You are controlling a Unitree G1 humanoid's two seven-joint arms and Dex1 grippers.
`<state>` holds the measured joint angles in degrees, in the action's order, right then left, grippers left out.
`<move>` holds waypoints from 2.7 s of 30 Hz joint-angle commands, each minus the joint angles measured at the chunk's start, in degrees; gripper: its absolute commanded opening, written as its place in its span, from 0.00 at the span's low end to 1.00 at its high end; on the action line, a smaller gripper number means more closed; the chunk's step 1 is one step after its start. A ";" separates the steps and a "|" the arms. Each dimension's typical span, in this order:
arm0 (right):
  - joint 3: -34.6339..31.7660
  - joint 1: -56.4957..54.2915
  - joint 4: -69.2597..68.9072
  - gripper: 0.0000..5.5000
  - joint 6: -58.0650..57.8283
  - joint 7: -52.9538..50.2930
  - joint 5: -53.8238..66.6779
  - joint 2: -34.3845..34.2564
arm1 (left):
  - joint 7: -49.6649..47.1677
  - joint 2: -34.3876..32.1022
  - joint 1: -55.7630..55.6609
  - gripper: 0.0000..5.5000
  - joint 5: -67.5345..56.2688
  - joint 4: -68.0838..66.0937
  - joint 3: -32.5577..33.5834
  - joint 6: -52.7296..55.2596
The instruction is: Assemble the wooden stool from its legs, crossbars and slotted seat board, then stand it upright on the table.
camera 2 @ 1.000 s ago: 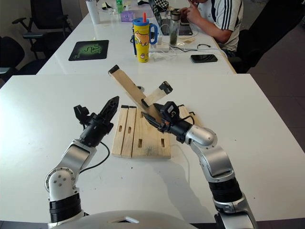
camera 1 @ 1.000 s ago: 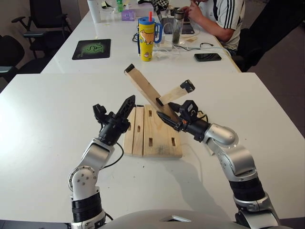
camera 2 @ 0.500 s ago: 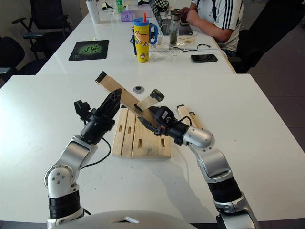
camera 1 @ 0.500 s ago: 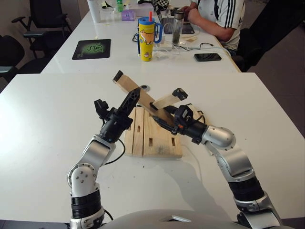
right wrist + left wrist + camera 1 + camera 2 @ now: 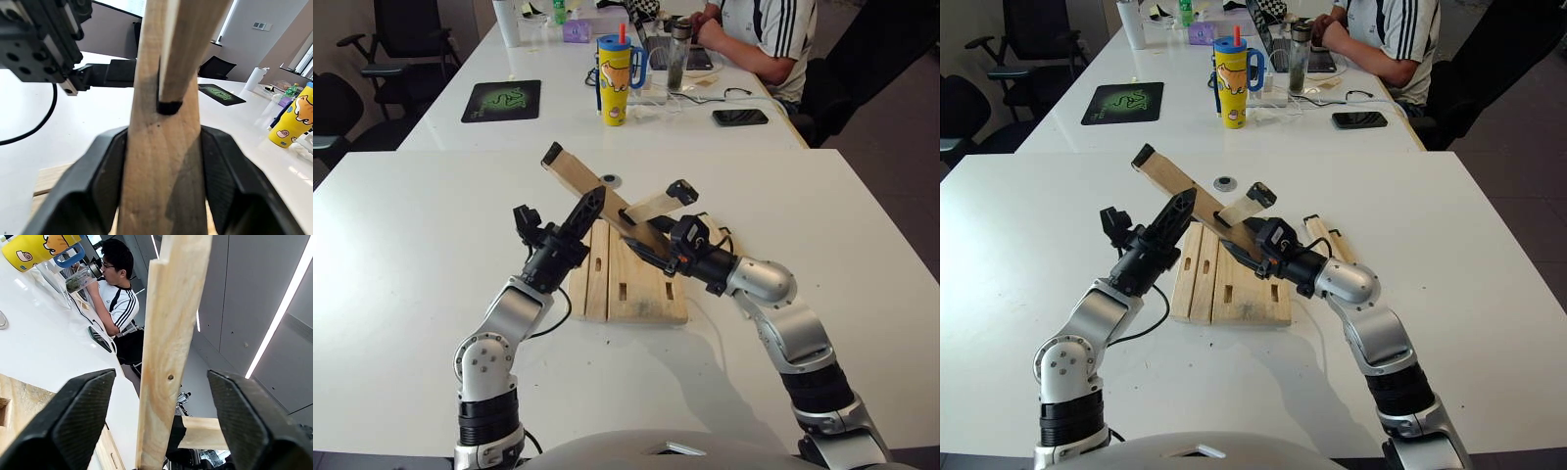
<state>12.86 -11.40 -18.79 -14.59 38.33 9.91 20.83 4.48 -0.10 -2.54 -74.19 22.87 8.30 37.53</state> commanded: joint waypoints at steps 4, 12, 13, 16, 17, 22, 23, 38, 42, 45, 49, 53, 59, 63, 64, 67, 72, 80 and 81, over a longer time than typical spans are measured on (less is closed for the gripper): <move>0.28 -2.38 -0.96 0.38 0.93 0.42 0.13 -0.21 | -0.97 -0.29 -0.95 0.44 0.23 -0.58 -0.34 -0.43; 0.44 -2.84 -0.96 0.38 1.09 0.61 0.13 -0.16 | -1.05 -0.16 -0.89 0.24 0.18 -0.80 -0.47 -0.92; 0.47 -2.95 -0.92 0.38 1.12 0.70 0.14 -0.15 | -1.04 -0.12 -0.91 0.22 0.22 -0.86 -0.48 -1.00; 0.51 -3.16 -0.88 0.38 1.31 0.83 -0.04 -0.15 | -1.13 0.13 -0.99 0.19 0.07 -1.05 -0.31 -1.36; 0.47 -3.29 -0.76 0.38 1.43 0.77 -0.17 -0.16 | -1.23 0.26 -1.06 0.19 -0.01 -1.17 -0.17 -1.55; -0.04 -3.94 -0.22 0.38 1.44 -0.05 -0.47 -0.44 | -1.34 0.44 -1.24 0.19 0.02 -1.73 0.28 -1.95; -0.17 -4.05 -0.14 0.38 1.40 -0.15 -0.39 -0.47 | -1.37 0.49 -1.30 0.19 0.01 -1.84 0.42 -2.08; -5.26 -4.19 -1.09 0.60 -7.68 -3.17 7.81 -3.72 | -3.42 1.37 -3.44 0.19 0.77 -4.86 3.90 -6.04; -14.17 -4.77 -1.67 0.60 -22.96 -11.25 22.66 -9.56 | -4.45 2.54 -4.65 0.19 -0.12 -5.30 5.99 -8.45; -26.48 -6.75 1.86 0.60 -35.45 -26.57 42.13 -16.83 | -5.70 4.04 -5.86 0.19 -1.68 -4.84 7.92 -11.01; -32.53 -7.40 5.23 0.60 -38.65 -44.29 65.04 -23.33 | -6.49 5.95 -7.37 0.19 -1.68 -5.52 8.32 -13.18; -31.17 -7.54 6.32 0.60 -36.96 -55.37 79.12 -26.00 | -6.39 7.41 -8.83 0.19 -0.21 -6.43 7.18 -14.97; -25.89 -6.16 5.60 0.60 -33.94 -65.28 91.21 -26.44 | -6.22 8.49 -11.65 0.19 -0.13 -8.37 5.94 -17.50; -23.49 -7.08 6.24 0.60 -31.23 -66.65 92.83 -26.11 | -6.12 8.89 -12.74 0.19 -0.27 -9.24 4.71 -17.93; -23.23 -7.92 6.81 0.60 -30.35 -66.44 92.57 -26.21 | -6.11 8.94 -12.91 0.19 -0.26 -9.41 4.48 -17.98; -22.45 -10.41 8.08 0.60 -27.97 -64.90 90.98 -26.64 | -6.01 8.92 -13.01 0.19 -0.19 -9.76 3.91 -17.97; -21.93 -12.69 9.77 0.57 -24.90 -62.98 88.63 -27.09 | -6.09 8.58 -12.87 0.19 -0.39 -9.97 3.35 -18.03; -20.90 -15.01 10.86 0.38 -22.21 -60.11 84.44 -27.20 | -5.79 8.21 -12.64 0.19 0.19 -10.63 1.82 -17.11; -20.82 -15.29 11.02 0.35 -21.95 -59.70 83.67 -27.14 | -5.68 8.13 -12.50 0.19 0.32 -10.57 1.51 -16.92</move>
<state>-8.45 -24.16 -8.02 -37.19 -22.85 94.96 -6.06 -1.19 4.79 -16.06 -74.53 12.65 11.30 19.71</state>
